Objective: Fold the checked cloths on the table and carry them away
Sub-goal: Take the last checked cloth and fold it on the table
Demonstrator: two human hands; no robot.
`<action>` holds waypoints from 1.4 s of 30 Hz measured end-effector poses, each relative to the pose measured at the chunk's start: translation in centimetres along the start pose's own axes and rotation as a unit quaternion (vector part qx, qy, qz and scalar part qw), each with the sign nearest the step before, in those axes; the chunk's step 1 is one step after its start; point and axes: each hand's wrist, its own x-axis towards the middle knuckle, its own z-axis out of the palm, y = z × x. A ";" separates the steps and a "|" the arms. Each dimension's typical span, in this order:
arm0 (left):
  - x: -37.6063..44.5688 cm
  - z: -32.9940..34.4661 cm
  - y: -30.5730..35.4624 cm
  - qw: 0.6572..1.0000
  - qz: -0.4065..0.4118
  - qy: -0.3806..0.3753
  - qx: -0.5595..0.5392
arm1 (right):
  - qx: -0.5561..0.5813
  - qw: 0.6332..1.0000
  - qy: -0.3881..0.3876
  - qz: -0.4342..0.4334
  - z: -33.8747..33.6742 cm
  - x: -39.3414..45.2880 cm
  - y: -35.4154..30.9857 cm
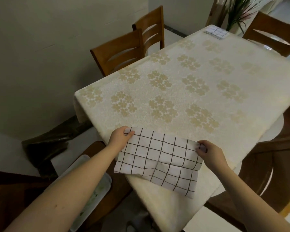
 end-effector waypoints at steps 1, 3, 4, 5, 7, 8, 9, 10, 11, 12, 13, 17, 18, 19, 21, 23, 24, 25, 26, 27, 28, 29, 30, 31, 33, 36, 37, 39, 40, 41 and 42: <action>0.8 0.6 -0.2 1.000 -0.011 -0.001 0.014 | -0.005 1.000 -0.008 0.006 0.4 1.0 0.5; 2.2 1.8 -0.5 0.999 -0.038 0.000 0.030 | -0.010 1.000 -0.021 0.019 1.0 2.9 1.3; 2.7 2.4 -0.6 0.998 -0.047 0.002 0.036 | -0.012 0.999 -0.027 0.027 1.4 3.8 1.6; 3.2 2.8 -0.6 0.998 -0.051 0.004 0.043 | -0.014 0.999 -0.033 0.034 1.7 4.4 1.9; 4.1 3.7 -0.6 0.997 -0.053 0.008 0.052 | -0.021 0.998 -0.045 0.047 2.3 5.6 2.4; 4.6 3.9 -0.6 0.997 -0.056 0.011 0.053 | -0.023 0.997 -0.051 0.051 2.5 6.1 2.7; 5.0 4.1 -0.7 0.997 -0.060 0.015 0.055 | -0.024 0.997 -0.056 0.054 2.8 6.5 2.9; 5.6 4.3 -0.9 0.996 -0.062 0.021 0.058 | -0.025 0.996 -0.058 0.056 3.0 6.8 3.0; 6.0 4.4 -1.0 0.996 -0.062 0.025 0.060 | -0.027 0.996 -0.059 0.056 3.2 7.1 3.1; 6.3 4.5 -1.1 0.996 -0.060 0.030 0.062 | -0.030 0.996 -0.060 0.057 3.3 7.4 3.3; 6.7 4.7 -1.2 0.995 -0.060 0.034 0.067 | -0.031 0.996 -0.059 0.057 3.5 7.5 3.4; 7.3 5.0 -1.2 0.995 -0.054 0.036 0.079 | -0.026 0.997 -0.049 0.055 3.9 8.0 3.9; 7.4 5.0 -1.2 0.995 -0.060 0.036 0.066 | -0.021 0.997 -0.044 0.054 3.9 8.1 4.0; 7.4 5.0 -1.2 0.996 -0.065 0.036 0.042 | -0.014 0.998 -0.036 0.054 3.9 8.1 4.0; 7.3 4.8 -1.4 0.997 -0.073 0.023 -0.005 | 0.005 0.998 -0.018 0.060 3.9 8.1 4.0; 6.9 4.5 -1.7 0.996 -0.083 -0.006 -0.028 | 0.020 0.997 -0.002 0.070 3.9 7.9 4.1; 6.7 4.4 -2.0 0.995 -0.088 -0.019 -0.038 | 0.026 0.997 0.003 0.074 3.9 7.8 4.2; 6.5 4.3 -2.4 0.994 -0.092 -0.026 -0.045 | 0.031 0.997 0.006 0.076 4.0 7.8 4.2; 6.4 4.2 -2.6 0.994 -0.095 -0.025 -0.047 | 0.035 0.996 0.010 0.077 4.0 7.7 4.3; 6.3 4.2 -2.7 0.994 -0.098 -0.015 -0.045 | 0.039 0.996 0.013 0.077 4.1 7.7 4.2; 6.3 4.1 -2.7 0.994 -0.099 0.000 -0.044 | 0.041 0.996 0.016 0.079 4.2 7.6 4.2; 6.5 4.2 -2.6 0.994 -0.096 0.015 -0.043 | 0.044 0.995 0.018 0.083 4.2 7.7 4.2; 6.7 4.3 -2.3 0.995 -0.088 0.027 -0.040 | 0.048 0.995 0.019 0.088 4.3 7.7 4.2; 6.9 4.4 -2.0 0.996 -0.081 0.034 -0.029 | 0.051 0.994 0.019 0.091 4.3 7.7 4.2; 7.5 4.8 -1.4 0.997 -0.067 0.038 0.015 | 0.056 0.994 0.027 0.094 4.5 7.7 4.4; 8.0 5.5 -1.3 0.995 -0.063 0.050 0.056 | 0.058 0.993 0.046 0.091 4.8 7.8 4.9; 8.1 5.7 -1.4 0.995 -0.063 0.053 0.061 | 0.052 0.994 0.050 0.087 5.0 7.8 5.1; 8.0 5.9 -1.6 0.994 -0.057 0.053 0.071 | 0.035 0.994 0.057 0.082 5.3 7.8 5.5; 7.9 6.1 -1.7 0.995 -0.051 0.053 0.074 | 0.029 0.995 0.060 0.079 5.4 7.7 5.7; 7.8 6.2 -1.8 0.994 -0.045 0.054 0.080 | 0.027 0.995 0.063 0.077 5.5 7.7 5.8; 7.7 6.2 -1.8 0.994 -0.041 0.055 0.086 | 0.030 0.994 0.069 0.076 5.5 7.6 5.7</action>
